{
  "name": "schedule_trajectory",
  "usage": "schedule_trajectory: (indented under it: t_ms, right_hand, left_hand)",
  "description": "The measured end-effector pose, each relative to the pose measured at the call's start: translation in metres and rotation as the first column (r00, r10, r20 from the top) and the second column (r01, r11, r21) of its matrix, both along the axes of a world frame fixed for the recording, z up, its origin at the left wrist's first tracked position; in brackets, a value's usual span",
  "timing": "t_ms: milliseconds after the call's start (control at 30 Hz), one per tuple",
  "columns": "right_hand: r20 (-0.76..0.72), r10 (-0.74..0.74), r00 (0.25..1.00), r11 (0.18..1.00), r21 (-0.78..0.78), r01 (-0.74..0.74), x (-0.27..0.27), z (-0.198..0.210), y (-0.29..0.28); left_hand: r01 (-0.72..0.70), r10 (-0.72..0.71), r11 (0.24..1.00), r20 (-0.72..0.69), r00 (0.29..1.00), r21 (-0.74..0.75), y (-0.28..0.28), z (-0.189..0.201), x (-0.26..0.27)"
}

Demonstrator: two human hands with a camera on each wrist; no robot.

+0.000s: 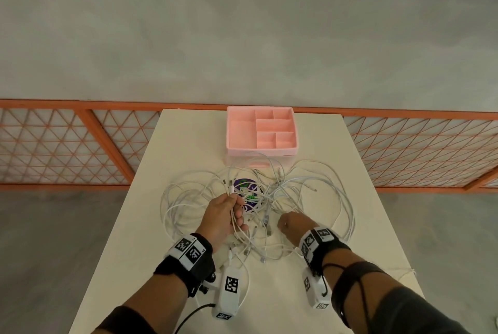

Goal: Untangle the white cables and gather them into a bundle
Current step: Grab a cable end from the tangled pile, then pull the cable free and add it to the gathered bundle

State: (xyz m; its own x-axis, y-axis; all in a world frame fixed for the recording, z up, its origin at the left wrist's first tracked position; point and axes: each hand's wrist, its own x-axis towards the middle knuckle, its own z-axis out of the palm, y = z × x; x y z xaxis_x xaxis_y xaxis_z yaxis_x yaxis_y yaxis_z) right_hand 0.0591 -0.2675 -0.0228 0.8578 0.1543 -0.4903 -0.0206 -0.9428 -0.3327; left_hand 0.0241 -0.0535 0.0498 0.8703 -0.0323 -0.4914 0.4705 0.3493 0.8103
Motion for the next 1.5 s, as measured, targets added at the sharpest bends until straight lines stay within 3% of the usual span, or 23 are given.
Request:
schedule_trajectory:
  t_ms: [100,233,700,900,1133,1300,1400,1500]
  right_hand:
    - [0.083,-0.159,0.984,0.985,0.086,0.152,0.0,0.002,-0.016]
    - [0.065,-0.252,0.966,0.962,-0.089,0.257,-0.003,-0.007,-0.032]
    - [0.143,-0.337,0.931,0.917,-0.173,0.358,-0.024,-0.012,-0.021]
    - [0.041,-0.407,0.912,0.892,-0.197,0.407,-0.032,-0.011,-0.031]
    - [0.063,-0.419,0.906,0.887,-0.185,0.423,-0.039,-0.011,-0.025]
    - [0.02,-0.497,0.868,0.866,-0.054,0.497,-0.028,0.008,-0.032]
    - [0.095,-0.537,0.838,0.833,0.218,0.509,-0.009,0.031,-0.039]
    - [0.127,-0.608,0.784,0.709,0.531,0.464,0.007,0.054,-0.043]
  left_hand:
    - [0.03,-0.03,0.999,0.008,1.0,0.041,-0.004,0.002,0.003]
    - [0.06,-0.062,0.996,0.02,0.998,0.073,-0.009,0.004,0.005]
    - [0.067,-0.072,0.994,0.053,0.996,0.092,-0.006,0.013,0.006]
    - [0.072,-0.076,0.994,0.052,0.996,0.088,-0.009,0.012,0.004]
    - [0.087,-0.092,0.99,0.049,0.995,0.109,-0.012,0.015,0.002]
    - [0.078,-0.085,0.991,0.061,0.995,0.106,-0.012,0.018,0.002]
    - [0.076,-0.081,0.992,0.051,0.995,0.105,-0.015,0.021,0.003]
    - [0.089,-0.094,0.99,0.043,0.995,0.108,-0.019,0.023,0.003]
